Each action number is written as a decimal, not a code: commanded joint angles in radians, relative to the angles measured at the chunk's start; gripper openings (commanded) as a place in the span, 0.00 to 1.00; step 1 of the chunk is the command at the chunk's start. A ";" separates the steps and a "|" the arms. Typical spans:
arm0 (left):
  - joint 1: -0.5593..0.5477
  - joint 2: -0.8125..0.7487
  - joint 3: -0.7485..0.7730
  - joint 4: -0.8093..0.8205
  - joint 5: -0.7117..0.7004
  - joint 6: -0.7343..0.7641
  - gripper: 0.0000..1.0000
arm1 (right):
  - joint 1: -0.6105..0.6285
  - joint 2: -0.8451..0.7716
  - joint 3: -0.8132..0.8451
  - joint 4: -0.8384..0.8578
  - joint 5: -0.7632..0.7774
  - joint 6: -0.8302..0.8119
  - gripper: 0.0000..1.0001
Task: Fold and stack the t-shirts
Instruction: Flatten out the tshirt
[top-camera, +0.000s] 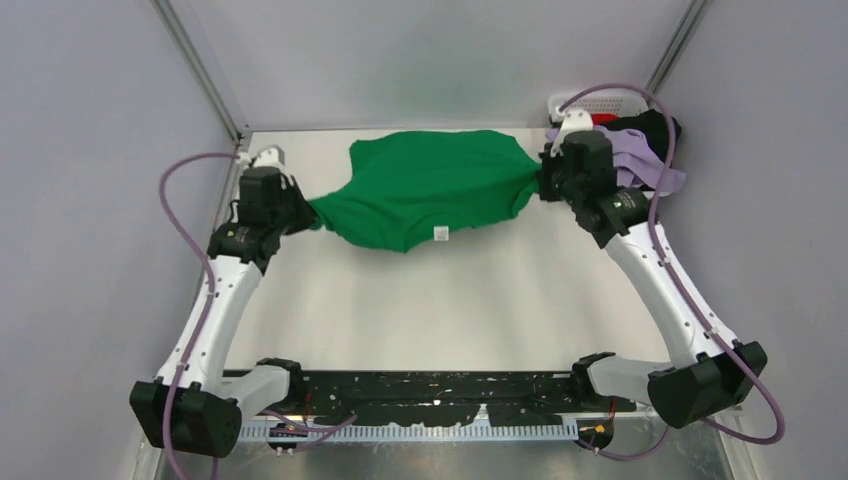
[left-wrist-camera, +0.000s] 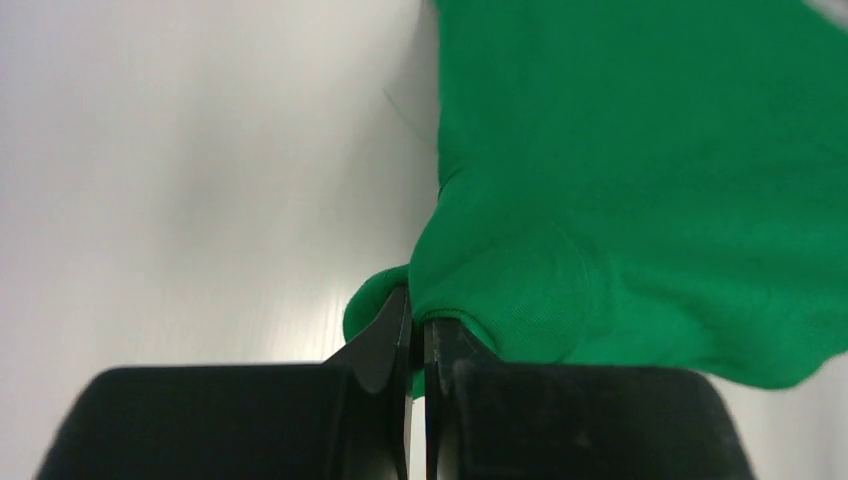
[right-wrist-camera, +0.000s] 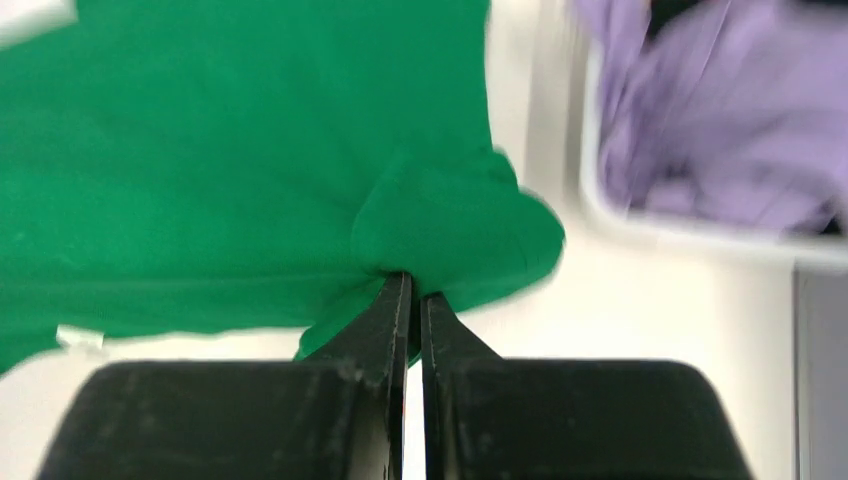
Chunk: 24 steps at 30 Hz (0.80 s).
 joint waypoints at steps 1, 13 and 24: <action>0.007 -0.018 -0.222 0.030 0.044 -0.165 0.00 | -0.007 -0.013 -0.154 -0.155 0.008 0.069 0.05; 0.003 0.358 -0.223 0.136 0.019 -0.225 0.03 | -0.025 0.539 -0.030 -0.181 0.139 0.133 0.14; -0.005 0.299 -0.159 0.084 0.048 -0.176 1.00 | -0.024 0.482 -0.027 -0.141 0.280 0.193 0.96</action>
